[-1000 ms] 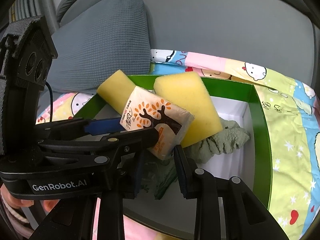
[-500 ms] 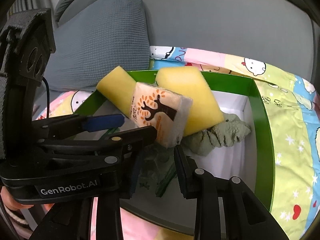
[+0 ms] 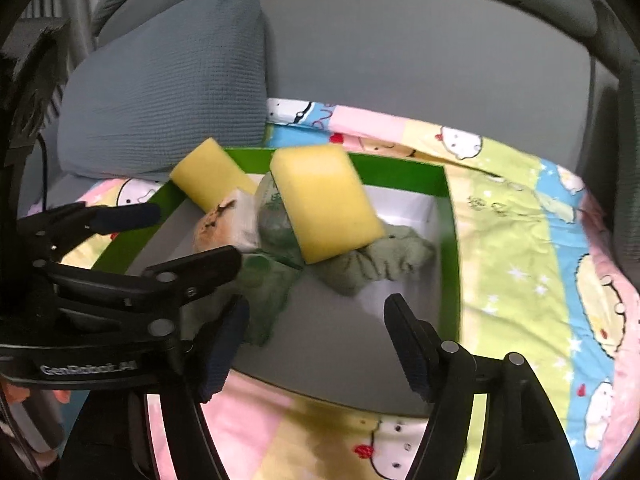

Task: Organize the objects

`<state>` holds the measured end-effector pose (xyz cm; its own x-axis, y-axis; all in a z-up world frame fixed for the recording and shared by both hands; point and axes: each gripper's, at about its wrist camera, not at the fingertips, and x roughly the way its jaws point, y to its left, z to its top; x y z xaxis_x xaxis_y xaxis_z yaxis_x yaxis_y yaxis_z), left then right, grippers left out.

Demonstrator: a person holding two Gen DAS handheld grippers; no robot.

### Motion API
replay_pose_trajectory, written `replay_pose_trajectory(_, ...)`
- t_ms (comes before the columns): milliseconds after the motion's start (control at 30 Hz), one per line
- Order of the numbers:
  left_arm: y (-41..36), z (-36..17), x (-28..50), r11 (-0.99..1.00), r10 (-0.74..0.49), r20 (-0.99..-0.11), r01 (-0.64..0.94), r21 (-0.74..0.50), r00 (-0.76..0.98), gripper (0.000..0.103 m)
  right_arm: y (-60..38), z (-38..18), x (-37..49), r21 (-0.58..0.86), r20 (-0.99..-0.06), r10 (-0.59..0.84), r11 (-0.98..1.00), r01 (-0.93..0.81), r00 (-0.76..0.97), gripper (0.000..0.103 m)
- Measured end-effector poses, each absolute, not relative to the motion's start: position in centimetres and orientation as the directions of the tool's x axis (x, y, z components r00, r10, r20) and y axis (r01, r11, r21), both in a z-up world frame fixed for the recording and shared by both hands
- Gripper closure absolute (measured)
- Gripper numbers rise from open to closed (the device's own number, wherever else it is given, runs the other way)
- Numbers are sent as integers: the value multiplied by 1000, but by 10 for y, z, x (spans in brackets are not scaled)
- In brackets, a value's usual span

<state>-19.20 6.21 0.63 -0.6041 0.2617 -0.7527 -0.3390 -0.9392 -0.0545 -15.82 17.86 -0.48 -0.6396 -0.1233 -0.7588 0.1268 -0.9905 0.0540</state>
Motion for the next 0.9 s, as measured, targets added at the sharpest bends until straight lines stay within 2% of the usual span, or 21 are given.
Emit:
replay_pose_trajectory(100, 60, 13, -189, -943, 242, -747, -330, -32, -619, 6, 182, 2, -155, 38, -761, -90, -995, 95, -642, 29)
replay_pose_trajectory(167, 59, 15, -186, -946, 230, -750, -323, -24, -620, 2, 185, 5, -153, 18, -770, -56, -998, 67, -635, 20)
replay_pose_trajectory(533, 40, 19, -182, -976, 113, -796, -216, 23, -595, 1, 193, 8, -156, 2, -837, 0, -1000, -3, -548, 19)
replay_pose_trajectory(733, 27, 12, -187, -981, 119, -854, -194, -21, -507, 1, 200, 1, -162, -40, -871, 46, -999, -24, -489, 19)
replay_pose_trajectory(900, 24, 4, -195, -986, 73, -897, -167, 1, -435, 1, 204, -3, -170, 22, -902, -6, -999, -32, -432, 19)
